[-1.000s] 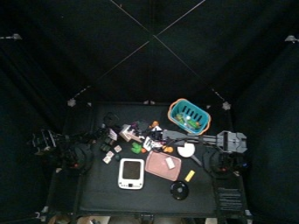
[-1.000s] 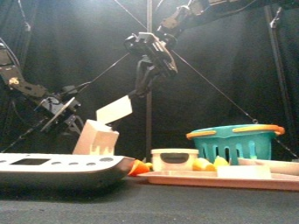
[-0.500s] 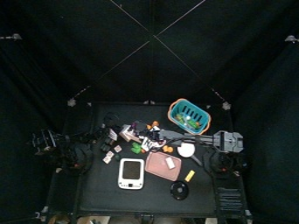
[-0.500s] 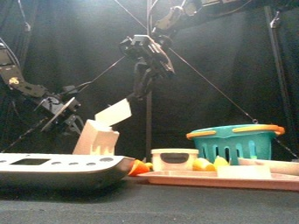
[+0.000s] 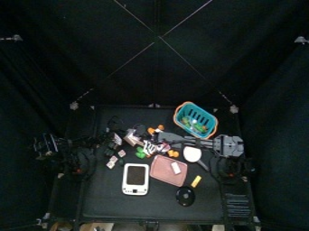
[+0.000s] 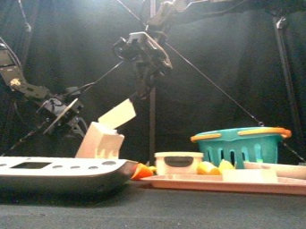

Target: Place cleaver in knife holder

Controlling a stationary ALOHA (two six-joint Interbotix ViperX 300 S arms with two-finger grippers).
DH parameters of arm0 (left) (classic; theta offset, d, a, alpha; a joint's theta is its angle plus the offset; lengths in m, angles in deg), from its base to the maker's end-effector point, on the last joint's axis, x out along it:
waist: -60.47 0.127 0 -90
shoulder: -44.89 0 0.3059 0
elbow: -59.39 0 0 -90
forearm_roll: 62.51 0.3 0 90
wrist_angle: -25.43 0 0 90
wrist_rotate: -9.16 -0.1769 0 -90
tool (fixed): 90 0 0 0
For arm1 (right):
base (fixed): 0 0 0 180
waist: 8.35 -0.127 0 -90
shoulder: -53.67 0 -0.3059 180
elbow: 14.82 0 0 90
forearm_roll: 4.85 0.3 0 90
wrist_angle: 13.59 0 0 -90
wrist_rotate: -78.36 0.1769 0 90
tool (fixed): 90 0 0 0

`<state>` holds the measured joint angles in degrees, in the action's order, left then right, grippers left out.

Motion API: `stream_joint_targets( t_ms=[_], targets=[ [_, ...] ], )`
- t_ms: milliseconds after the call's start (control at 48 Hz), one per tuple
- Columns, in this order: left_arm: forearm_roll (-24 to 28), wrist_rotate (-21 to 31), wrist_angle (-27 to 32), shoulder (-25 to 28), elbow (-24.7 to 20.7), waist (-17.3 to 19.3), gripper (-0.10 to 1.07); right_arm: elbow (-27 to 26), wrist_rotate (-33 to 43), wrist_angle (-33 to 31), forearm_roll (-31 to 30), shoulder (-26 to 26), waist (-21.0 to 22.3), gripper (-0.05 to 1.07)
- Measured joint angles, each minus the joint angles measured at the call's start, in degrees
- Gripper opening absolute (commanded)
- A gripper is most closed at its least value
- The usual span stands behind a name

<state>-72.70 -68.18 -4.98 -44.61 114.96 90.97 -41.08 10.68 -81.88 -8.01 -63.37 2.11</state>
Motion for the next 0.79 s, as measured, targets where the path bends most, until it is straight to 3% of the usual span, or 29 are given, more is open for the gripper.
stream_joint_targets(
  t_ms=[292, 792],
  targets=[
    [0.09, 0.0, 0.0, 0.0, 0.0, -0.88, 0.44, -8.44, -1.41, -8.53, 0.62, -4.31, 0.53, 0.43],
    [0.09, 0.0, 0.0, -0.09, -0.09, -1.14, 0.44, -27.25, -5.62, -21.09, 0.7, -14.33, 1.76, 0.43]
  ],
)
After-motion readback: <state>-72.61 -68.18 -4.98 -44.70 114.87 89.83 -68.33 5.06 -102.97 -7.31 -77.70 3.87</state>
